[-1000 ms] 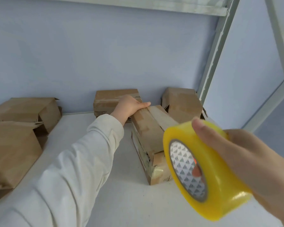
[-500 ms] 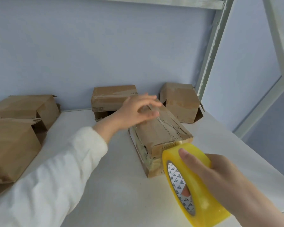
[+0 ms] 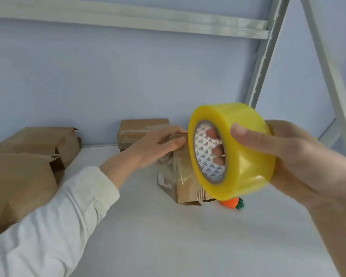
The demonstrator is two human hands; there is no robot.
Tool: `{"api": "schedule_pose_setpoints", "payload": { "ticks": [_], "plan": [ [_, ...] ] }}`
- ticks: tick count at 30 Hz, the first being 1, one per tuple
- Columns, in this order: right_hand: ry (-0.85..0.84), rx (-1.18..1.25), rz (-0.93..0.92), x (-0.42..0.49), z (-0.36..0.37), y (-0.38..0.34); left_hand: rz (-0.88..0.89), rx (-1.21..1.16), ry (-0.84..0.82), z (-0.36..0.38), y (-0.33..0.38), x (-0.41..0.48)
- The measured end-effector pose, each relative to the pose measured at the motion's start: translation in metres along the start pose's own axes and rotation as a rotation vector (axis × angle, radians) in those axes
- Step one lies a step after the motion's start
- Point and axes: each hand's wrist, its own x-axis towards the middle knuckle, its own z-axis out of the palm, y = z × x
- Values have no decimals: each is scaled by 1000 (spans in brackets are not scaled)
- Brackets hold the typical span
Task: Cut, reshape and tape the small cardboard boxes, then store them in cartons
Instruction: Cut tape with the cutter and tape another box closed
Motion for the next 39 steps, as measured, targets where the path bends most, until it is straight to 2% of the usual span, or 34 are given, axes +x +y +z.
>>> {"api": "schedule_pose_setpoints", "payload": {
  "ticks": [2, 6, 9, 11, 14, 18, 22, 34, 39],
  "plan": [
    [38, 82, -59, 22, 3, -18, -56, -72, 69, -2, 2, 6],
    [135, 109, -115, 60, 14, -30, -52, -224, 185, -4, 1, 2],
    [249, 66, -135, 84, 17, -29, -9, -6, 98, 2, 5, -3],
    [302, 65, -151, 95, 17, -27, 19, 176, 102, 7, 10, -1],
    [258, 102, -139, 108, 12, -17, 6, 242, 159, 8, 9, 8],
    [166, 78, -206, 114, 3, 10, -46, 319, 102, 2, 7, 15],
    [249, -28, -321, 121, 6, 23, -43, 412, 84, -1, 12, 22],
    [307, 27, -314, 136, 15, 22, -35, 347, 137, 5, 9, 34],
    [246, 5, -279, 135, 10, 28, -59, 306, 202, 4, 0, 39]
  ]
}}
